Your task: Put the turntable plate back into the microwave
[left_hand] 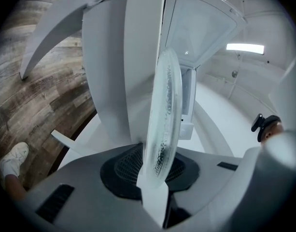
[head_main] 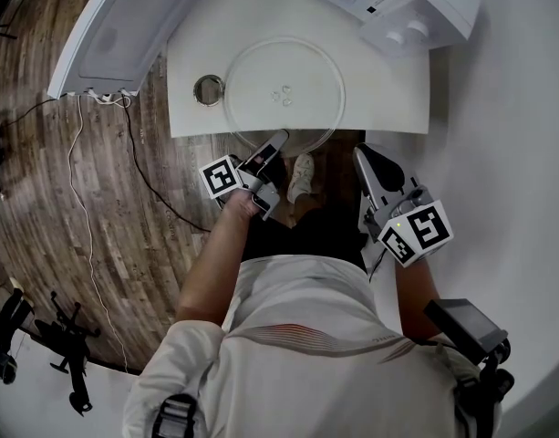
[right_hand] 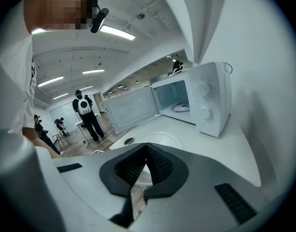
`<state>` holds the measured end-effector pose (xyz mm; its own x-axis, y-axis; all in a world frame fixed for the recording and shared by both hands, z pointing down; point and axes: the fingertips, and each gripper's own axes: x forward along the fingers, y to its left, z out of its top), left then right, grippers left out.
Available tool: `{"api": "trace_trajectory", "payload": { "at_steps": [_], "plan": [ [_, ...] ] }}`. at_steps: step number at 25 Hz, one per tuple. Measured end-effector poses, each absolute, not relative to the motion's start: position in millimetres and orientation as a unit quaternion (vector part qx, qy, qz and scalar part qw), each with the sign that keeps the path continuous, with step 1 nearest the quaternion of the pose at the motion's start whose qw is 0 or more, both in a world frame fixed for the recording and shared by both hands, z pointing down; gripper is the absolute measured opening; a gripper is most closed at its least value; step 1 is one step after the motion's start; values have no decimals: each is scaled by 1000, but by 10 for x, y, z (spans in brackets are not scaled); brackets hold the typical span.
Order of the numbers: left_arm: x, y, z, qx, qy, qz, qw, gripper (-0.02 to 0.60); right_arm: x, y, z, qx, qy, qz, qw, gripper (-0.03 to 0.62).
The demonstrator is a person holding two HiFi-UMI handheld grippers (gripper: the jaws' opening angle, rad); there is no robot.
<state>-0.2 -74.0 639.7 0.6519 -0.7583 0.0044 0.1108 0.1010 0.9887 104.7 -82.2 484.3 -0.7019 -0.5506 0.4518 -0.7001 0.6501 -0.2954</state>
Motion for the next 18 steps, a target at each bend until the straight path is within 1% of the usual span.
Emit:
{"api": "trace_trajectory", "payload": {
  "at_steps": [3, 10, 18],
  "plan": [
    [1, -721, 6385, 581, -285, -332, 686, 87, 1016, -812, 4840, 345, -895, 229, 163, 5],
    [40, -717, 6326, 597, -308, -334, 661, 35, 1002, -795, 4848, 337, -898, 230, 163, 5],
    [14, -691, 6302, 617, -331, -326, 635, 31, 1037, -750, 4850, 332, -899, 233, 163, 5]
  ]
}}
